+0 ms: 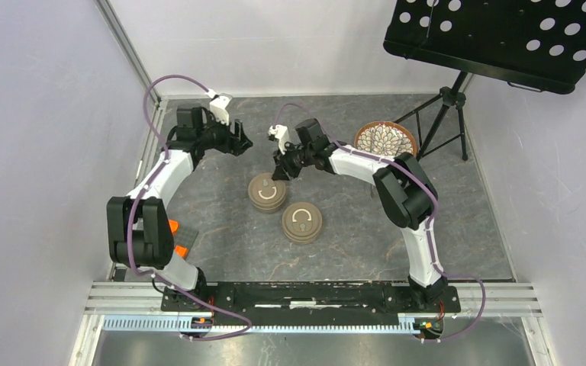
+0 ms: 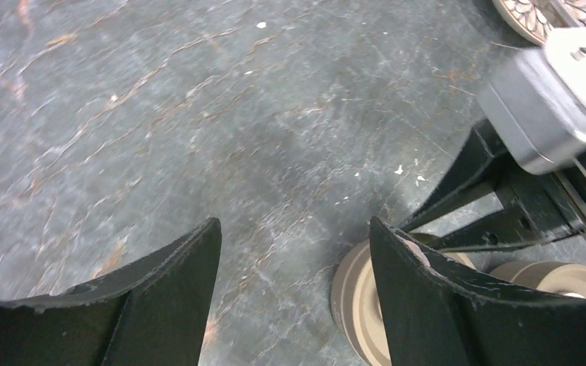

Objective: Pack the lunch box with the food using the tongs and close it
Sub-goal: Move the packing box to the center of the board.

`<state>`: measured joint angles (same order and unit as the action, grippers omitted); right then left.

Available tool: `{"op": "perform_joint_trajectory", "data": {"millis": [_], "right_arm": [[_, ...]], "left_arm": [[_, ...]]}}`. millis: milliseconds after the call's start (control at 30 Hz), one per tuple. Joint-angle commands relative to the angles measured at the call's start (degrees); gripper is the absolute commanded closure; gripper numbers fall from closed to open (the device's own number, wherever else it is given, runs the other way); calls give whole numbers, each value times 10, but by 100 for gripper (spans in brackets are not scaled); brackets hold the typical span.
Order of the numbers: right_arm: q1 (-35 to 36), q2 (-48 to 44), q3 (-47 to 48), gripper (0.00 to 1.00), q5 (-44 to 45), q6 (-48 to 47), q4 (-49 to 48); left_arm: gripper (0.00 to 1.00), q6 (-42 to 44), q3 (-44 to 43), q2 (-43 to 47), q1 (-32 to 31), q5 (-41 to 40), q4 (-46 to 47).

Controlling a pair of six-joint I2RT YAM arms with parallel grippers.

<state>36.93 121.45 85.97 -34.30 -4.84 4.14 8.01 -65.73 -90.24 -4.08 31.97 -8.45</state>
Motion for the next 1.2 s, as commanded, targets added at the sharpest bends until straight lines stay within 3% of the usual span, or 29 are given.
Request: {"op": "perform_joint_trajectory", "data": {"millis": [0,233,433,833,1067,1167], "right_arm": [[10,34,50,71,-105,-78,8],[39,64,100,72,-170,-251,98],[66,61,127,72,-197,-413,200],[148,42,136,69,-166,-688,330],[170,24,130,64,-149,-701,305],[170,14,129,55,-149,-655,265]], "left_arm": [[22,-45,20,35,40,9,-2],[22,-73,36,48,100,9,-3],[22,-74,40,49,114,10,-4],[22,-74,40,51,115,14,-11],[22,-67,44,57,117,14,-16],[18,-60,42,58,118,19,-21]]}}
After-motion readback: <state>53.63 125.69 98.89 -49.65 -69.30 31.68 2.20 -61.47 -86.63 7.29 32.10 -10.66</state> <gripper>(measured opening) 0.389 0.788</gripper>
